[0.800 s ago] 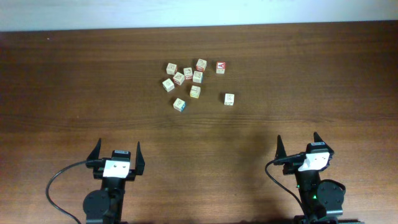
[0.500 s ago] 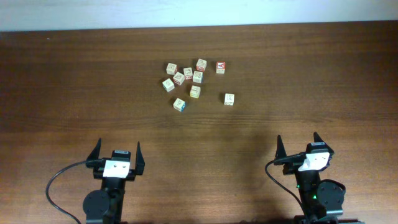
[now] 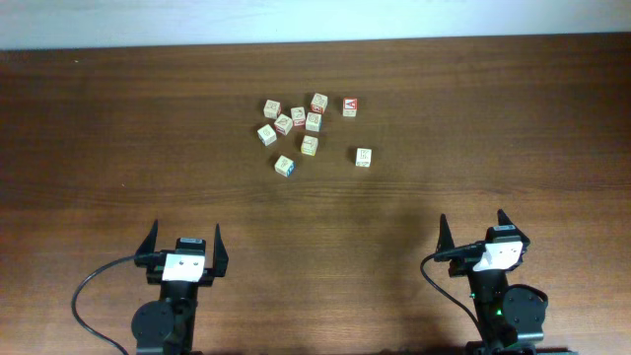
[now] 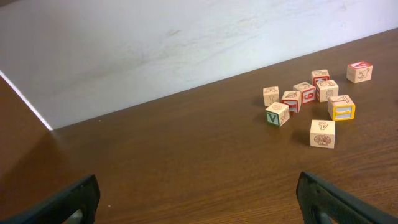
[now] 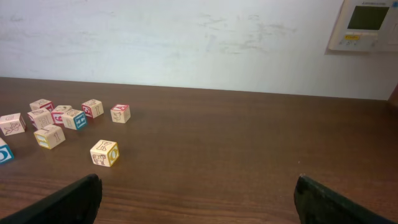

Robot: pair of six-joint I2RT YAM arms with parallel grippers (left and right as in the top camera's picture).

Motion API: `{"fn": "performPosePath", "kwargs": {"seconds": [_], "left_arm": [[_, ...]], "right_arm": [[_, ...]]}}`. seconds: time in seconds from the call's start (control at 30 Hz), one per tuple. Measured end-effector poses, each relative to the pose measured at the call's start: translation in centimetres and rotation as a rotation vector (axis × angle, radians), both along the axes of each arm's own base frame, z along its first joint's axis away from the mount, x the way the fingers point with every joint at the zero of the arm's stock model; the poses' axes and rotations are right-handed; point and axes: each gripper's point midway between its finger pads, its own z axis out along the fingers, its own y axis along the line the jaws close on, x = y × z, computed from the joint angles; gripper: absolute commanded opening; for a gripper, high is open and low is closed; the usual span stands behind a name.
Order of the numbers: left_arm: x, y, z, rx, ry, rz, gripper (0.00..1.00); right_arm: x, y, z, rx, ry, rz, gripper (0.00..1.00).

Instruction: Rotate 4 blocks

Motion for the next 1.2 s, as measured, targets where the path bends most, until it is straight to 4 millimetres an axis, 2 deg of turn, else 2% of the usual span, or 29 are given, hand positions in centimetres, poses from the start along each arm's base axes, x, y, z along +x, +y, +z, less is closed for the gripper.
{"fn": "performPosePath", "kwargs": {"seconds": [0.23, 0.3, 0.4, 0.47, 0.5, 0.53, 0.57, 0.67, 0.7, 0.73, 0.8, 0.83, 0.87, 0.9, 0.97, 1.0, 1.03, 1.07, 1.1, 1.13, 1.17, 1.2], "left_arm": [[0.0, 0.0, 0.5, -0.024, -0.019, 0.002, 0.99], [0.1, 0.0, 1.7, -0.068, -0.068, 0.003, 0.99], [0.1, 0.0, 1.9, -0.110, -0.072, 0.005, 0.99], [0.1, 0.0, 2.9, -0.119, -0.070, 0.004, 0.99], [0.2, -0.1, 3.4, -0.120, -0.063, -0.001, 0.99], [0.4, -0.2, 4.8, -0.123, -0.063, -0.003, 0.99], [0.6, -0.2, 6.4, -0.124, -0.067, -0.006, 0.99], [2.5, -1.5, 7.4, -0.129, 0.029, -0.072, 0.99], [4.0, -2.2, 8.4, -0.136, 0.076, -0.113, 0.99], [5.8, -3.4, 9.2, -0.149, 0.159, -0.171, 0.99], [8.6, -5.1, 9.3, -0.192, 0.369, -0.253, 0.99], [10.4, -5.6, 9.7, -0.210, 0.448, -0.272, 0.99], [10.7, -5.9, 9.7, -0.225, 0.515, -0.286, 0.99], [11.9, -6.5, 10.8, -0.245, 0.570, -0.312, 0.99], [14.1, -6.9, 11.0, -0.279, 0.721, -0.317, 0.99], [14.0, -7.0, 9.7, -0.296, 0.816, -0.307, 0.99], [14.9, -7.0, 8.2, -0.304, 0.869, -0.300, 0.99], [14.9, -7.0, 7.7, -0.307, 0.887, -0.299, 0.99], [14.8, -7.3, 7.8, -0.320, 0.891, -0.318, 0.99], [14.8, -7.5, 8.0, -0.324, 0.885, -0.330, 1.00], [15.0, -7.3, 8.0, -0.327, 0.882, -0.313, 1.00], [15.4, -5.3, 7.3, -0.344, 0.894, -0.147, 1.00]], "right_arm": [[0.0, 0.0, 0.3, 0.001, -0.012, 0.000, 0.99], [0.0, 0.0, 0.4, 0.001, -0.016, 0.000, 0.99], [-0.2, 0.6, 2.3, 0.002, -0.052, 0.038, 0.99], [-0.7, 0.8, 4.6, 0.003, -0.090, 0.047, 0.99], [-0.9, 0.8, 5.0, 0.003, -0.085, 0.049, 0.99], [-1.4, 0.8, 6.6, 0.002, -0.101, 0.049, 0.98], [-1.6, 0.8, 7.2, 0.003, -0.101, 0.050, 0.99], [-2.5, 1.1, 9.9, 0.004, -0.044, 0.065, 0.99], [-2.3, 1.2, 11.1, 0.005, -0.011, 0.073, 0.98], [-1.7, 1.8, 11.9, 0.010, 0.032, 0.107, 0.98], [0.1, 2.6, 12.5, 0.022, 0.172, 0.150, 0.99], [1.5, 3.1, 12.3, 0.035, 0.280, 0.176, 0.98], [2.2, 3.5, 11.7, 0.050, 0.396, 0.197, 0.99], [4.0, 3.7, 12.1, 0.058, 0.447, 0.207, 0.98], [6.8, 4.3, 10.2, 0.091, 0.658, 0.231, 0.99], [7.9, 5.1, 9.7, 0.125, 0.735, 0.277, 0.98], [9.3, 6.0, 7.5, 0.161, 0.821, 0.318, 0.98], [10.1, 6.6, 6.5, 0.186, 0.843, 0.355, 0.99], [10.5, 7.3, 5.6, 0.214, 0.870, 0.394, 0.96], [11.5, 7.6, 5.4, 0.238, 0.857, 0.404, 0.90], [12.0, 7.6, 4.2, 0.272, 0.895, 0.384, 0.83], [13.4, 7.7, 1.8, 0.288, 0.946, 0.284, 0.79]]}}
